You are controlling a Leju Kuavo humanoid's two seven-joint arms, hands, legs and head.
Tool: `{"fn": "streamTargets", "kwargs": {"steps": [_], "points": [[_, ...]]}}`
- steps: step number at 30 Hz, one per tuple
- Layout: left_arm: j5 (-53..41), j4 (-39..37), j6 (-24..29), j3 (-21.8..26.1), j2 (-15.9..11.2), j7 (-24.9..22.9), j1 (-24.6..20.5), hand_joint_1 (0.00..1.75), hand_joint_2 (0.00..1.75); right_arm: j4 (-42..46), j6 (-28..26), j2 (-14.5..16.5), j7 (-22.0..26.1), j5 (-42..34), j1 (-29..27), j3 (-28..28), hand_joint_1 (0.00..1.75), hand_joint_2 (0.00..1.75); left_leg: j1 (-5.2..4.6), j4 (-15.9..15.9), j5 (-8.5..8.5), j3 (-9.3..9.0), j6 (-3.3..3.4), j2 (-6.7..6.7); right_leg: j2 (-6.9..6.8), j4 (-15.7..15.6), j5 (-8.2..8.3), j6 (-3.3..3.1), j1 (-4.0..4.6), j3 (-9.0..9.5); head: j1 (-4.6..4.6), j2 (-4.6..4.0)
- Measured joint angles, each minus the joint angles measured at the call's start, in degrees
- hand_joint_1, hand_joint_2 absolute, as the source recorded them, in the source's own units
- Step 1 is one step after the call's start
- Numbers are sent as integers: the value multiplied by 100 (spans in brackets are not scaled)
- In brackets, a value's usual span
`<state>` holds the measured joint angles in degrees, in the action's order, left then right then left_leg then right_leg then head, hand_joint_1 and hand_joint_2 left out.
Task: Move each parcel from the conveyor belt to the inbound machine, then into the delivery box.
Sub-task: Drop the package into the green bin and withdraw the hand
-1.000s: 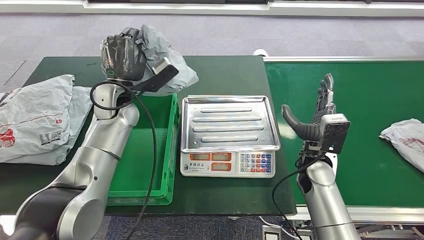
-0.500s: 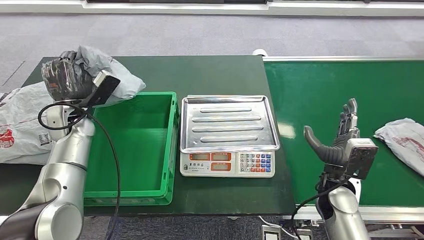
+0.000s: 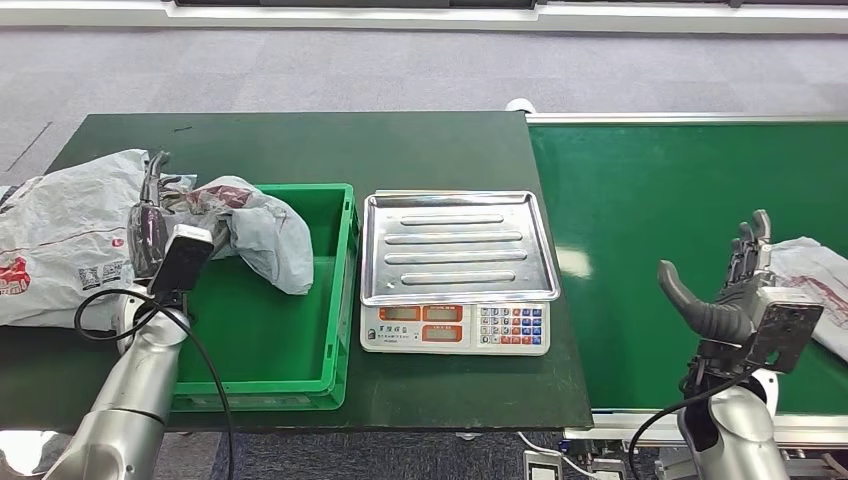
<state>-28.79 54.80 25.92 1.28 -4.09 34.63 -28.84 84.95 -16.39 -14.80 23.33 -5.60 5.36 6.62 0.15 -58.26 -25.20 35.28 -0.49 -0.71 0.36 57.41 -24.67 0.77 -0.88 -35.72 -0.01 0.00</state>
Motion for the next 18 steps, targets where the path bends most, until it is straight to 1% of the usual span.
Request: {"fn": "streamTargets", "kwargs": {"steps": [3,7,10,16,18], "points": [[94,233,-189,-310,-62,45,93,0,175,-2,0,-6,1,3,4,2,0,175,0,0,1,0,0,-1,-2,0,1,0,0,2,1,0],[43,331,-456,-674,-120,-11,135,0,175,-2,4,-2,-4,75,22,3,0,175,0,0,1,-1,0,-2,-2,1,1,0,-1,3,1,0],[-59,330,-485,-844,-146,-280,124,0,175,-4,18,3,-54,241,62,3,0,175,0,0,1,-1,0,-1,-1,0,1,0,-1,2,1,0],[-294,277,-424,-961,-188,-704,19,0,175,-70,52,5,-154,414,176,4,0,175,0,0,1,-1,0,-2,-1,1,0,0,0,2,1,0],[-598,227,-254,-994,-196,-1054,-42,0,175,-131,86,5,-272,567,222,5,0,175,1,0,2,-1,-1,-1,-1,1,1,0,0,2,1,0]]}}
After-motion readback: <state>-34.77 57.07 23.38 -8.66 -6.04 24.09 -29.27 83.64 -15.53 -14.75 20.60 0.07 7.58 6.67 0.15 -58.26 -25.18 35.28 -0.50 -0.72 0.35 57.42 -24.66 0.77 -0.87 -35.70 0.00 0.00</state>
